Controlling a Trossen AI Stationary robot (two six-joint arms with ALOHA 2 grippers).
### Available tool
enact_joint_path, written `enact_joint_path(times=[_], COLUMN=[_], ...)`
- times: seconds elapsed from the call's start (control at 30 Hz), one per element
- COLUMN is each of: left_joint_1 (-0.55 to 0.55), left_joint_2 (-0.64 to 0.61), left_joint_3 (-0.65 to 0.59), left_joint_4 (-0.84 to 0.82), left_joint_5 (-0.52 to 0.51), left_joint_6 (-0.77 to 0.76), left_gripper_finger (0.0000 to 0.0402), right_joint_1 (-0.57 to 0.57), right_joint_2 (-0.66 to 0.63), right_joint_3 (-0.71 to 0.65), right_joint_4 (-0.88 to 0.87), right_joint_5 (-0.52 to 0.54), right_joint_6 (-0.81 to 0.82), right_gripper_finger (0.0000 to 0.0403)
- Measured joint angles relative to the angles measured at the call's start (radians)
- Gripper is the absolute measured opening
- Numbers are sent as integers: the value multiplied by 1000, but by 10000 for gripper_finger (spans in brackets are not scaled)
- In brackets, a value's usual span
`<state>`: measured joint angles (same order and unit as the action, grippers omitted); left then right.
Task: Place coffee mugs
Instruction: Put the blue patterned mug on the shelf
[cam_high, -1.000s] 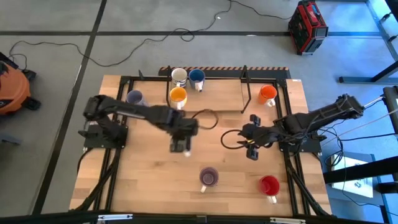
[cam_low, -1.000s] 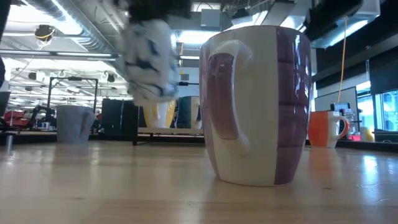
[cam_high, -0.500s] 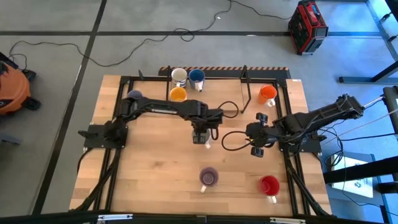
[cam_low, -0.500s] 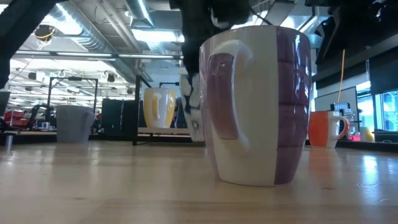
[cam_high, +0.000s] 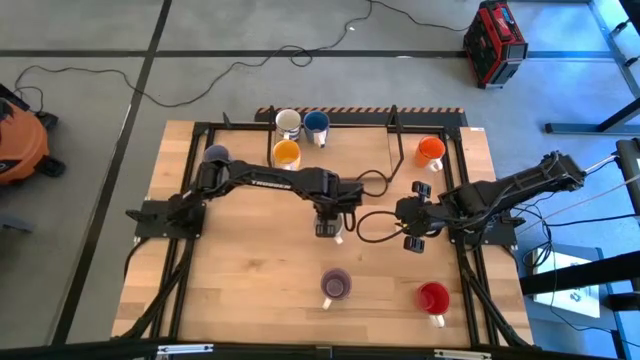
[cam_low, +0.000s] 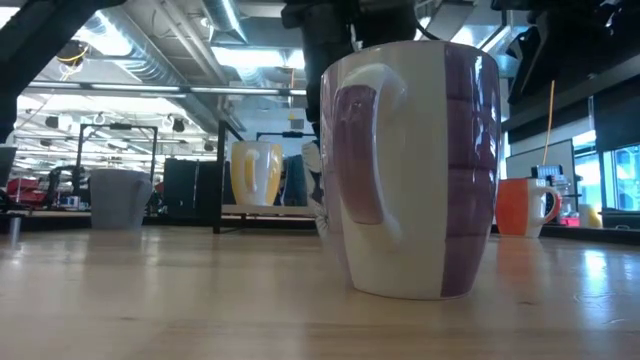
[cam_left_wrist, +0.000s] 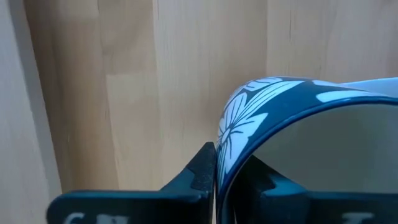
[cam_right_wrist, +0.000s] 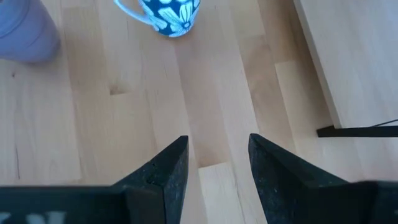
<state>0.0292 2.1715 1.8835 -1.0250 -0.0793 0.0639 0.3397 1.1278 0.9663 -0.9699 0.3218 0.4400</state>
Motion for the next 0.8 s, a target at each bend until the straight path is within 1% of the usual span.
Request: enact_joint_path(times=[0.3, 0.37, 0.47, 0.57, 0.67, 0.8], left_joint_1=[2, 2, 1, 0, 0, -8], left_joint_2=[1, 0, -20, -73, -147, -255], left_joint_3=[0, 0, 0, -1, -1, -1], left_joint_4=[25, 23, 9, 1, -2, 3], left_joint_5=[-13, -13, -12, -15, -15, -15], left_joint_6=[-2, -2, -2, -2, -5, -6], left_gripper_finger=[90, 102, 114, 117, 118, 119], right_joint_1=[0, 0, 0, 0, 0, 0], right_joint_2=[0, 0, 0, 0, 0, 0], right_joint_3=[0, 0, 0, 0, 0, -1], right_joint_4=[5, 11, 9, 21, 53, 157], right_joint_5=[1, 26, 53, 56, 67, 81], right_joint_6=[5, 20, 39, 57, 61, 31], right_gripper_finger=[154, 154, 154, 158, 182, 229])
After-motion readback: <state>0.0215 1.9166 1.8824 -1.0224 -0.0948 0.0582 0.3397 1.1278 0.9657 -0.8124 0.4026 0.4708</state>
